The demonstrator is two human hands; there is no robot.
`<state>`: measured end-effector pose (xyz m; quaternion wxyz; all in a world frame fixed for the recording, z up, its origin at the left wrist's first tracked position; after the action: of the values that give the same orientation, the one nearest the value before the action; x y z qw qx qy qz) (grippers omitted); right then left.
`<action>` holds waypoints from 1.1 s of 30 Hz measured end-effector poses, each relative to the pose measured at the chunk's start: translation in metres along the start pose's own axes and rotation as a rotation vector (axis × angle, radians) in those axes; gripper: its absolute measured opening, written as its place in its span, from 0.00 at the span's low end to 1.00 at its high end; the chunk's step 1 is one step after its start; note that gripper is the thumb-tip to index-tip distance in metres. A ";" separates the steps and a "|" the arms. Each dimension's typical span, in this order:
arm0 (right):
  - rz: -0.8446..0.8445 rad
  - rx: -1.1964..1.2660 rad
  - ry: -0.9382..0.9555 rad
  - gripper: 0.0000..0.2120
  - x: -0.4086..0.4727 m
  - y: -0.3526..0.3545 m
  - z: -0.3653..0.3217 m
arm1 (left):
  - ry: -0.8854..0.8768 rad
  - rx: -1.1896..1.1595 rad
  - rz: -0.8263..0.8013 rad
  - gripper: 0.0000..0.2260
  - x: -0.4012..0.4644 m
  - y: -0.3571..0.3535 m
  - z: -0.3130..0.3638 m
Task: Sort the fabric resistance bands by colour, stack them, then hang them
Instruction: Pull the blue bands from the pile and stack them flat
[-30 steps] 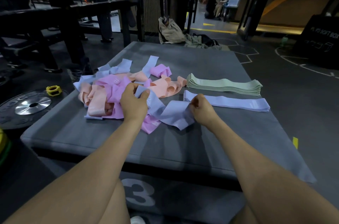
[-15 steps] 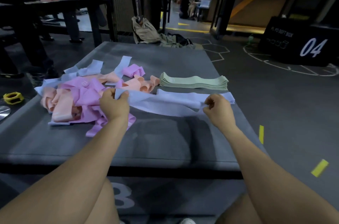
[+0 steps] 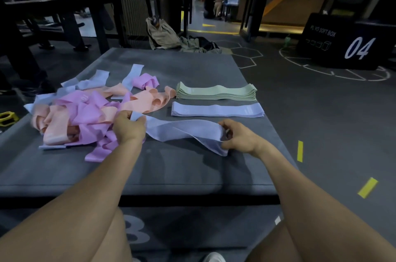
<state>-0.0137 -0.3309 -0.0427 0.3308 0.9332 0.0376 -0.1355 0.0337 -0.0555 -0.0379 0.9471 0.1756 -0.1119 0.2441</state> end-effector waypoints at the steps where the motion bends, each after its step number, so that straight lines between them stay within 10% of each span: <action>1: -0.017 0.038 -0.006 0.15 -0.001 0.000 0.001 | 0.006 -0.012 0.012 0.10 -0.001 0.000 0.000; 13: -0.026 0.628 -0.048 0.12 -0.009 0.010 -0.005 | 0.027 -0.057 -0.011 0.05 0.005 -0.010 -0.012; 20: 0.021 0.280 -0.195 0.15 -0.013 0.009 0.007 | 0.021 -0.063 -0.001 0.04 0.004 -0.010 -0.010; 27: -0.075 0.836 -0.232 0.04 -0.018 0.008 0.006 | 0.060 -0.078 -0.013 0.05 0.006 -0.013 -0.015; 33: 0.376 0.242 -0.222 0.14 -0.012 0.023 0.017 | 0.063 -0.081 0.003 0.04 0.006 -0.010 -0.014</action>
<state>-0.0252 -0.3597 -0.0380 0.2379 0.9360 -0.1900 -0.1767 0.0458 -0.0560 -0.0518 0.9561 0.1293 -0.0922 0.2463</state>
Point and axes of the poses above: each hand's wrist, its own x-axis towards the middle knuckle, its own y-axis out of the back of the hand, z = x × y, the point moved 4 cm from there along x, towards the middle knuckle, and after that the axes turned 14 degrees about -y, right-handed, at the moved point
